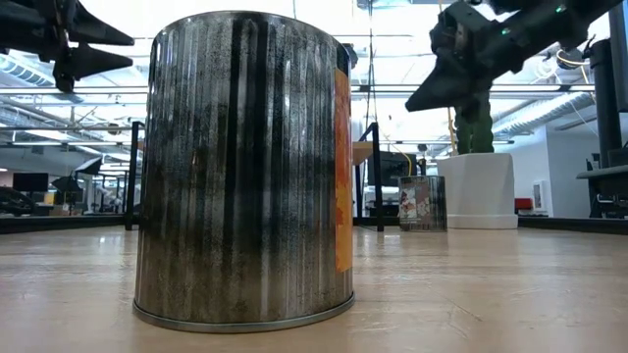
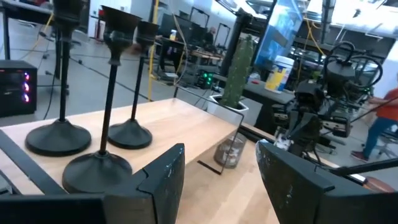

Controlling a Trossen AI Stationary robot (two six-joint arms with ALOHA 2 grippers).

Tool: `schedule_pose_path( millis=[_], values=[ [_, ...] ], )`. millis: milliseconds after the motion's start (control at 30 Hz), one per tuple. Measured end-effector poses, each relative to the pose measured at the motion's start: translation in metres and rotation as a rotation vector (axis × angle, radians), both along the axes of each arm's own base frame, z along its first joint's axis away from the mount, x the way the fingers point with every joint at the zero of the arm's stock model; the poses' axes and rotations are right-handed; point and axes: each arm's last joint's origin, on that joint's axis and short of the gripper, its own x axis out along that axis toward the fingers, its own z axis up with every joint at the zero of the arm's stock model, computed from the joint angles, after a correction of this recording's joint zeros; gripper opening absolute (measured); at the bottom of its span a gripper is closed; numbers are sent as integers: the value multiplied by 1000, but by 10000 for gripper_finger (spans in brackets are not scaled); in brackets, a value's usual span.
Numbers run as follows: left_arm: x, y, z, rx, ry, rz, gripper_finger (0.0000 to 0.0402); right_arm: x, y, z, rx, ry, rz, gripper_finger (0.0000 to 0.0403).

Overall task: Pick & Place candle stick holders
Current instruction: Put the brown scented candle on the shelf

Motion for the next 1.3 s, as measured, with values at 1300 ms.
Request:
schedule_pose_path(
  millis=[1300],
  values=[
    [1,-1,-6,13,58,-50,207,46,-28,33,117,107,-126,89]
  ],
)
